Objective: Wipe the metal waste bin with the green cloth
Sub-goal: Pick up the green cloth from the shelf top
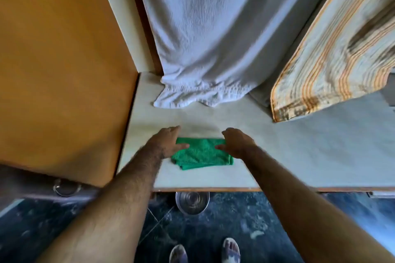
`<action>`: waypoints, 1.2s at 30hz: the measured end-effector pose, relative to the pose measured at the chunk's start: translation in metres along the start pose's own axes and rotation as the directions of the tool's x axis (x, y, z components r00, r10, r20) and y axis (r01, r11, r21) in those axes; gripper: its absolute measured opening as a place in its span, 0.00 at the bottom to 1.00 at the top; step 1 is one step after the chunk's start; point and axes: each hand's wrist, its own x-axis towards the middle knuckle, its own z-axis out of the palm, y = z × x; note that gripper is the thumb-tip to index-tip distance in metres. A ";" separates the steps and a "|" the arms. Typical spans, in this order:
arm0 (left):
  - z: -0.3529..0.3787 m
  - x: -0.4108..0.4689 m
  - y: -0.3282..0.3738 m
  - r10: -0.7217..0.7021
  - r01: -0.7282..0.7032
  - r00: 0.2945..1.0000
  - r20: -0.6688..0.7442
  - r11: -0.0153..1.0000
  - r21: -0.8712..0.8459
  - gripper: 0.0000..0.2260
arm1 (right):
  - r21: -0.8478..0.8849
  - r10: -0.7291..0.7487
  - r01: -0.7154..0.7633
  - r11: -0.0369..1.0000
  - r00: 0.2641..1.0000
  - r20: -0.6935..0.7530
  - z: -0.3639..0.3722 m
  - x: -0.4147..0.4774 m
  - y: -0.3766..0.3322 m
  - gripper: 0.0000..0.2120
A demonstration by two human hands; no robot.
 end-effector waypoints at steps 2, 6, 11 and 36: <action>0.016 0.001 0.002 0.000 0.000 1.000 0.006 1.000 0.020 0.38 | 0.016 0.026 -0.026 1.000 1.000 -0.010 0.015 0.002 0.001 0.30; 0.042 0.001 0.007 -0.004 0.009 0.990 -0.142 0.999 0.035 0.26 | 0.058 0.058 -0.053 0.997 0.994 -0.088 0.036 0.003 0.001 0.28; 0.042 0.006 0.010 -0.084 0.067 0.982 -0.172 0.993 -0.101 0.18 | 0.164 0.152 -0.135 0.977 0.983 -0.100 0.033 0.004 -0.004 0.22; 0.171 -0.139 0.008 -0.235 0.159 0.969 0.072 0.374 -0.914 0.19 | 0.903 0.167 -0.198 0.382 0.975 0.143 0.162 -0.172 0.022 0.18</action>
